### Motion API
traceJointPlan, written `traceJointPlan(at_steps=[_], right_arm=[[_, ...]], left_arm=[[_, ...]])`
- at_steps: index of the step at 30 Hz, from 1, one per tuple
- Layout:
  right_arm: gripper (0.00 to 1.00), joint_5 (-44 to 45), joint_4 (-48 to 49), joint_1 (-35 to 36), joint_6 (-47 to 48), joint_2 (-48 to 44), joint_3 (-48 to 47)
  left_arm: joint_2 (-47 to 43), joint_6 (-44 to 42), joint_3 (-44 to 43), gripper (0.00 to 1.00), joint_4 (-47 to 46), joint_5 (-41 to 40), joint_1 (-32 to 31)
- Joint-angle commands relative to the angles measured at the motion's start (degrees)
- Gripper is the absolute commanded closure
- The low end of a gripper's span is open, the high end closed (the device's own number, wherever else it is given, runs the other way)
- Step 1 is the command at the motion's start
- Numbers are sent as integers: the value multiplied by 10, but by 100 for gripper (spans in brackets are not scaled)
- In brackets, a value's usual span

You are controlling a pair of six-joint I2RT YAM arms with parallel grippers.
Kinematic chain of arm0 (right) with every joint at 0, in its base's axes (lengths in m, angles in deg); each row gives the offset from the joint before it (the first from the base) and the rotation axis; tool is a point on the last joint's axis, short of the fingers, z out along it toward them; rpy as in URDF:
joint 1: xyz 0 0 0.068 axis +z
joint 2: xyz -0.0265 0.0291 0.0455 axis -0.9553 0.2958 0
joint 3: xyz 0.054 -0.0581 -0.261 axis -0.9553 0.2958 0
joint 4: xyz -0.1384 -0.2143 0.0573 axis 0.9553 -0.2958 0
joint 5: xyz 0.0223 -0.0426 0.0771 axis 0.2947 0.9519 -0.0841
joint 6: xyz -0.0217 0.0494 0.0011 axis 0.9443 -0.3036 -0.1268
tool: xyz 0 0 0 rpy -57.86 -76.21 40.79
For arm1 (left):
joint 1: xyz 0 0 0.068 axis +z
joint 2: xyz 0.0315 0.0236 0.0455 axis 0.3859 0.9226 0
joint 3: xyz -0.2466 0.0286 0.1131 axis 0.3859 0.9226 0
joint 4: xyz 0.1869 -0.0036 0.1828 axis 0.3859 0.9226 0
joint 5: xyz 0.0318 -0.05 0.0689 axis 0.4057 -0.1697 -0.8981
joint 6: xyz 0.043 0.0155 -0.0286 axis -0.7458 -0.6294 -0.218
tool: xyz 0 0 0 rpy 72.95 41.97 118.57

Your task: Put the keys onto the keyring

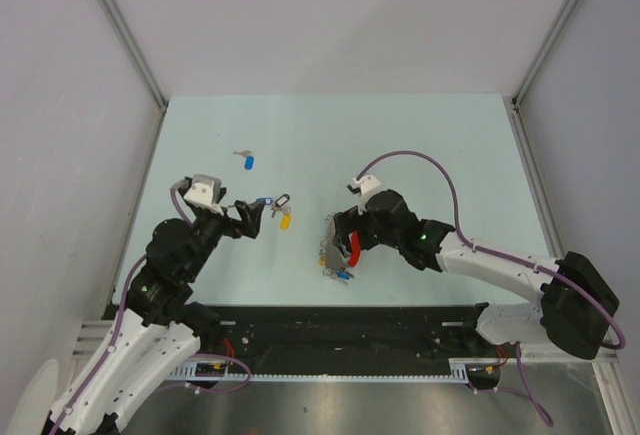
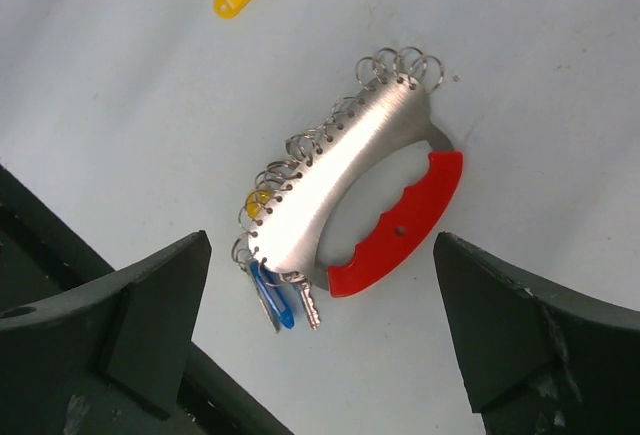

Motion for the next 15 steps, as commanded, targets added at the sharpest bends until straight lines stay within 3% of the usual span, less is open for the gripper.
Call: traceJointPlan(at_steps=[1,5,15], right_arm=[[0,46,-36,-1,-19,21,-14],[2,81,-107,13,-19,67,-53],[16,97,-171,30,-26,149,-120]], left_arm=[[-7,9,0,0,-2,-6,4],[-8,9,-1,0,0,-6,4],[-11,9,-3,0,2,-3,9]])
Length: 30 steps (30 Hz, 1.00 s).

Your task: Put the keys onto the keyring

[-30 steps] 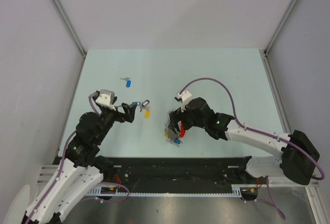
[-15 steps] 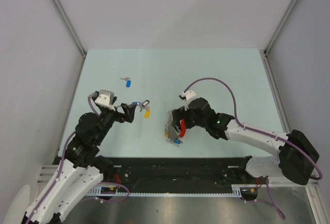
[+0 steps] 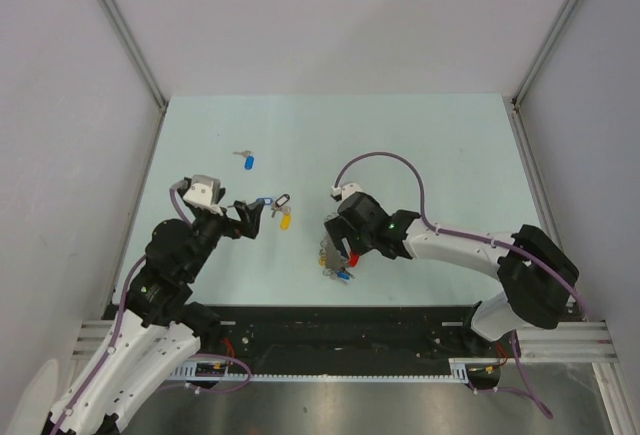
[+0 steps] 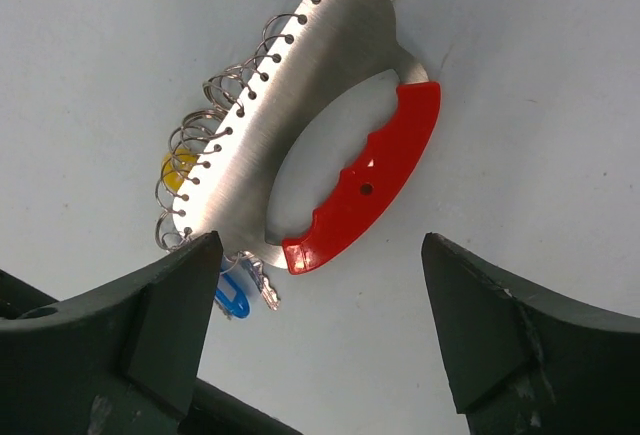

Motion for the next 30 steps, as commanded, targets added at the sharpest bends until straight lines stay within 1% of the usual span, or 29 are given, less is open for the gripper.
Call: traceJointPlan(at_steps=[1,6,13,20,22,24,30], right_arm=[[16,19,-37,2,-10,26,-38],[22,10,-37,0,-8,62,-49],[24,0,-36,-5,-5,86,-63],[27,3,-47,-8,-2,87,-72],[32,-1,-49,-9,-3,87,-75],[34,-6,-52,-2,-3,90,-83],[44,-16,-57,32,13,97,-106]], left_arm=[[-5,9,-3,0,-3,-3,7],[1,6,-3,0,-1,-8,7],[13,5,-2,0,1,-8,6],[15,5,-3,0,1,-2,7],[15,5,-3,0,0,2,7],[13,6,-3,0,0,5,6],[11,6,-4,0,0,7,7]])
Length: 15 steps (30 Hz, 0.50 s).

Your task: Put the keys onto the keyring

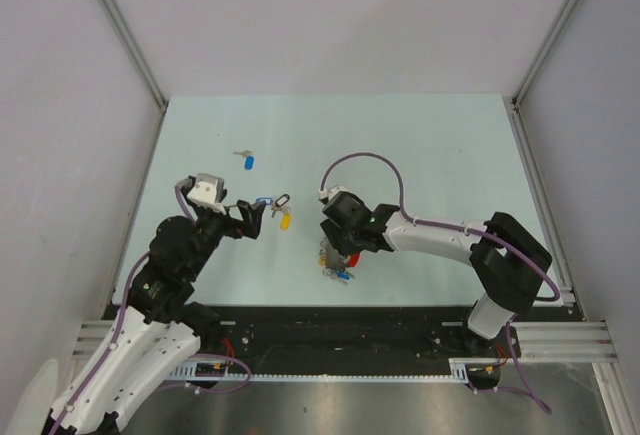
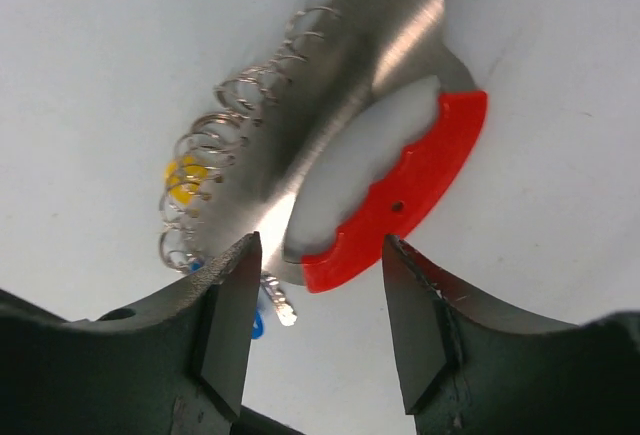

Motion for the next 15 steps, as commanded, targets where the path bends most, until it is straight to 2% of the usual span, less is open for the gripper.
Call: traceJointPlan(at_steps=[1,8,15], right_arm=[[46,-10,1,27,17,7,-42],[58,-7,0,47,80,57,-94],[66,19,-23,60,108,113,-146]], left_arm=[[-4,6,-3,0,-7,7,5],[-29,10,-3,0,-11,-6,10],[-54,9,4,0,-19,-34,16]])
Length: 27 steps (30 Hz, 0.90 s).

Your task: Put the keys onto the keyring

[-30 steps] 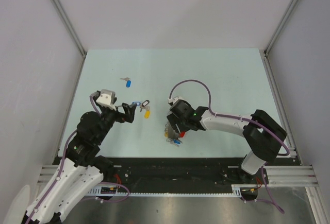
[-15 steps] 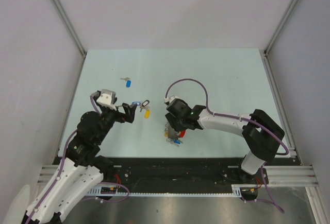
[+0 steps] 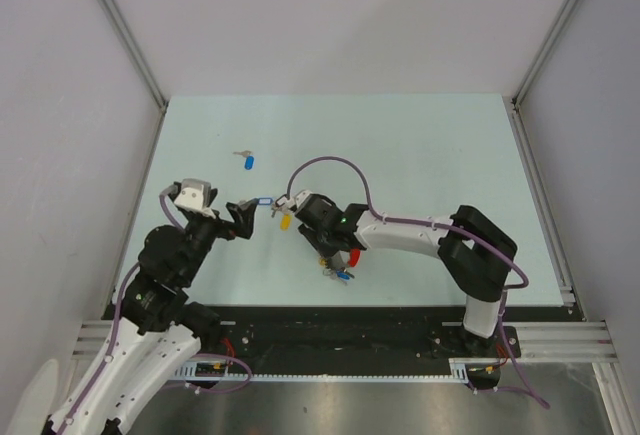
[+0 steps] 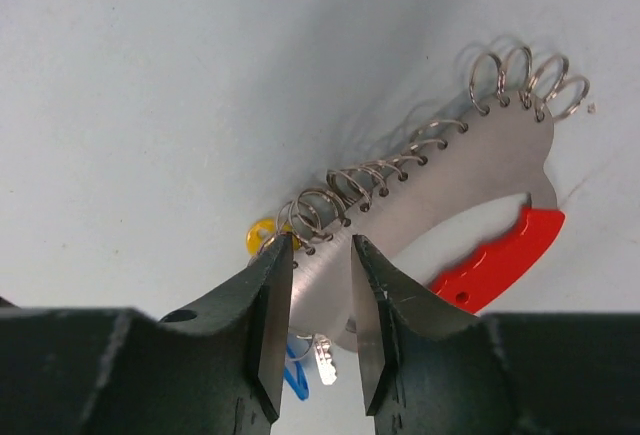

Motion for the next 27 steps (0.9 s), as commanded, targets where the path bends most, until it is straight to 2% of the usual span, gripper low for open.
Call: traceJointPlan(at_steps=[1,12,16,27], right_arm=[[66,23,-21,10,34,28,-42],[64,94,-73,35,56,79,-80],[69,121,-83,31,41,70,-81],[70,150,-109,19,12,35,-81]], left_arm=[[-14,10,4,0,-18,-23,10],[-26,12,8,0,-25,-18,16],[-26,12,8,0,-25,-16,15],[-22,12,8,0,-24,-14,17]])
